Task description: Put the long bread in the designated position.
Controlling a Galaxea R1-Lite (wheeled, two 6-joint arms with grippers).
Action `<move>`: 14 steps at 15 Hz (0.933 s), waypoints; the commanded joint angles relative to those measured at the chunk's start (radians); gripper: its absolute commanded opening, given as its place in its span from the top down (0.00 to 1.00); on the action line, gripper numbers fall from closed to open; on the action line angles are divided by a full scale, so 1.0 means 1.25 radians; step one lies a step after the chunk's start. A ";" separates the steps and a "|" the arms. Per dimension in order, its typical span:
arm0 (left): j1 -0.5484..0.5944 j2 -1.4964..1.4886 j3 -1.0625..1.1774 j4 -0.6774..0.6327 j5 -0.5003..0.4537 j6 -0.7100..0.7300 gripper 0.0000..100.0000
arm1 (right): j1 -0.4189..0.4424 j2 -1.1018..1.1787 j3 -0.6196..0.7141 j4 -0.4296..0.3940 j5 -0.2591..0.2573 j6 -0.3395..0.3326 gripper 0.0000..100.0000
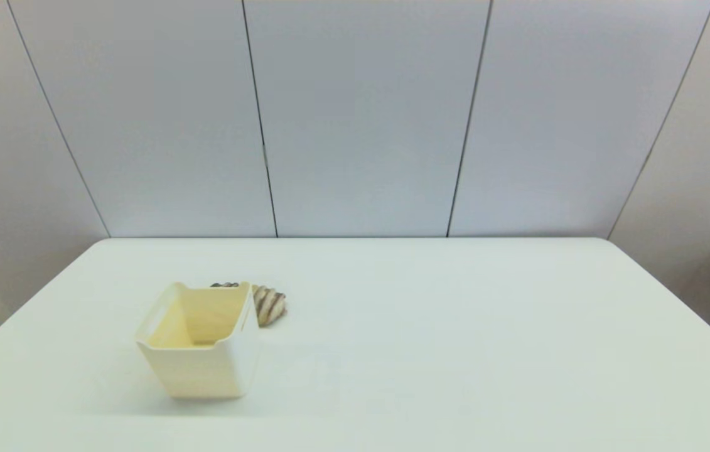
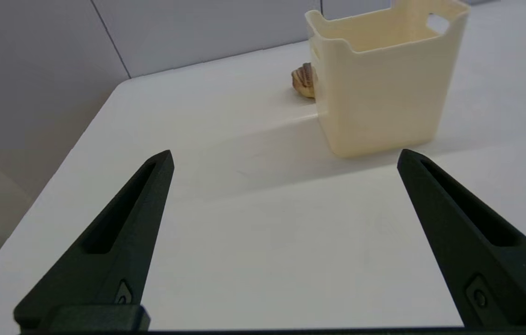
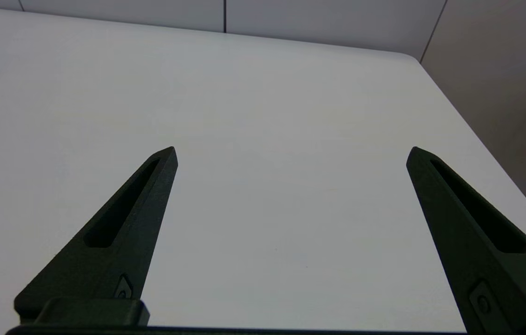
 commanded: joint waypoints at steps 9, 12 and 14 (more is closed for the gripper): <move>0.001 -0.005 0.021 0.002 0.005 -0.063 0.00 | 0.000 0.001 0.000 0.000 0.001 -0.001 0.00; 0.001 -0.005 0.021 0.002 0.038 -0.137 0.00 | 0.000 0.001 0.000 0.000 0.001 -0.001 0.00; 0.001 -0.005 0.021 -0.001 0.059 -0.181 0.00 | 0.000 0.001 0.000 0.000 0.001 -0.001 0.00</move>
